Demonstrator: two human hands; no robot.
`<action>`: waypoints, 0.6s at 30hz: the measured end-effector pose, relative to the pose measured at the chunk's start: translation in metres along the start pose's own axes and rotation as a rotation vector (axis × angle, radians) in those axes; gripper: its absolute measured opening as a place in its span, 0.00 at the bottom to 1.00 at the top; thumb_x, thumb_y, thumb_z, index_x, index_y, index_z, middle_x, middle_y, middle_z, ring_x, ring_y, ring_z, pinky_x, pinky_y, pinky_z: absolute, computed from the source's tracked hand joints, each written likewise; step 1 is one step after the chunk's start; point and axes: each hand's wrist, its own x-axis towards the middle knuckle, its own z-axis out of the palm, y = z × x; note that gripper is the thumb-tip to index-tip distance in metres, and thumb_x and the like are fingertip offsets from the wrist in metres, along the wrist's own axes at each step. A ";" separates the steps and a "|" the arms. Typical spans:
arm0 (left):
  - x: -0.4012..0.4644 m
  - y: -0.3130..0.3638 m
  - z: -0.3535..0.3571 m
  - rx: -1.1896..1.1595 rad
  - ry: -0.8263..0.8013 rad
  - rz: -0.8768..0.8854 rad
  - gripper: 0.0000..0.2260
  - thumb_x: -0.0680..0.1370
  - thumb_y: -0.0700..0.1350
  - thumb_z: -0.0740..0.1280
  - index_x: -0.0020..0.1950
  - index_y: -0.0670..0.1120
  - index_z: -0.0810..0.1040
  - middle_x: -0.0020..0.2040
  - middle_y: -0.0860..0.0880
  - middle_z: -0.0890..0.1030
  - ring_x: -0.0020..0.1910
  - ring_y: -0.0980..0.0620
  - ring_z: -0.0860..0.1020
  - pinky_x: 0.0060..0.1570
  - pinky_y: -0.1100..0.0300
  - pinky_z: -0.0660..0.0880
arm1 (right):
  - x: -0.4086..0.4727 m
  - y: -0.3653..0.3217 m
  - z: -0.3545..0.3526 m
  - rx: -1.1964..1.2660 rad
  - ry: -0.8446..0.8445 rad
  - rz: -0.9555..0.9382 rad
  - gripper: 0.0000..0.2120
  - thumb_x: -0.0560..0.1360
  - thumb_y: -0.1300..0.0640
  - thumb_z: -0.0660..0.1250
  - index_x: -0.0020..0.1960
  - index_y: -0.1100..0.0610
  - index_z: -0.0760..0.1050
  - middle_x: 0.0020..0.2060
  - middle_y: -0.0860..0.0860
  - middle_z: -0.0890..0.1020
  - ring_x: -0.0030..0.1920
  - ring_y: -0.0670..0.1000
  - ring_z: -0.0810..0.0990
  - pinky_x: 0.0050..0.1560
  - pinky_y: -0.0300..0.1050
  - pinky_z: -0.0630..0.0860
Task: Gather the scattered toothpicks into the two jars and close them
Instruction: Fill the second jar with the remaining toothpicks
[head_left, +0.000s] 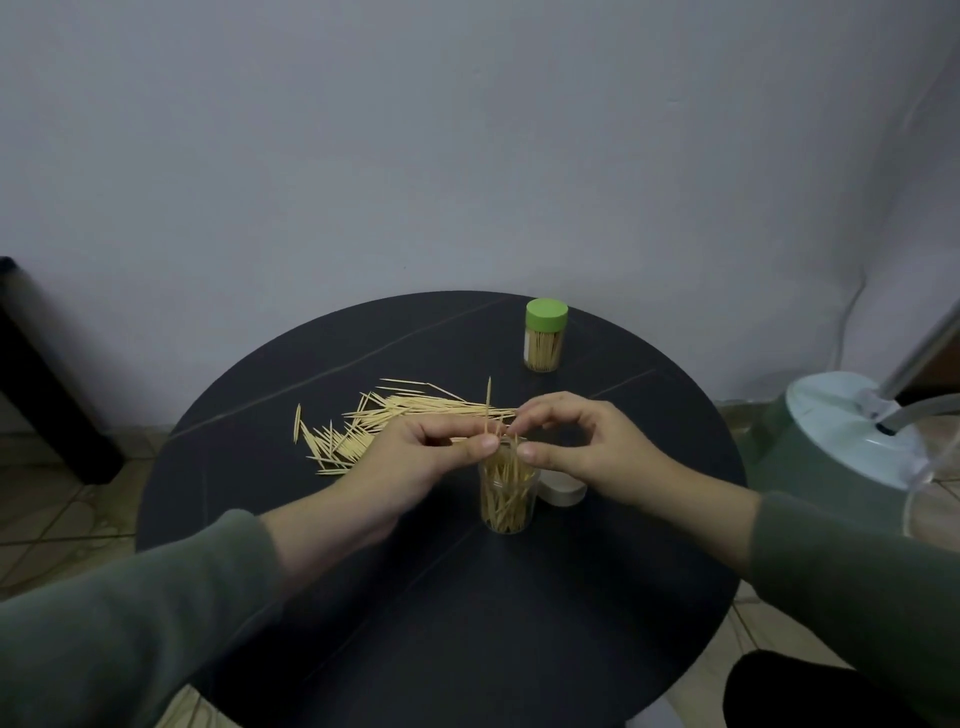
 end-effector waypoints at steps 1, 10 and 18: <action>0.000 0.001 0.000 0.014 -0.002 -0.005 0.16 0.68 0.45 0.73 0.54 0.42 0.83 0.52 0.48 0.85 0.56 0.53 0.80 0.62 0.54 0.72 | 0.000 0.002 -0.001 -0.026 -0.012 -0.013 0.09 0.71 0.55 0.74 0.47 0.43 0.80 0.53 0.43 0.79 0.57 0.41 0.75 0.59 0.39 0.71; 0.001 0.002 -0.017 0.691 -0.010 0.494 0.21 0.74 0.61 0.65 0.66 0.56 0.75 0.59 0.62 0.78 0.51 0.60 0.74 0.50 0.62 0.72 | -0.001 0.000 -0.010 -0.306 -0.217 0.033 0.35 0.58 0.31 0.74 0.62 0.33 0.67 0.58 0.37 0.75 0.59 0.43 0.72 0.63 0.51 0.72; -0.001 0.001 -0.025 1.179 -0.158 0.874 0.17 0.80 0.56 0.60 0.63 0.51 0.80 0.62 0.56 0.79 0.62 0.50 0.76 0.53 0.47 0.76 | -0.001 -0.008 -0.007 -0.466 -0.230 0.043 0.38 0.56 0.27 0.67 0.63 0.42 0.74 0.53 0.38 0.76 0.57 0.42 0.73 0.67 0.54 0.66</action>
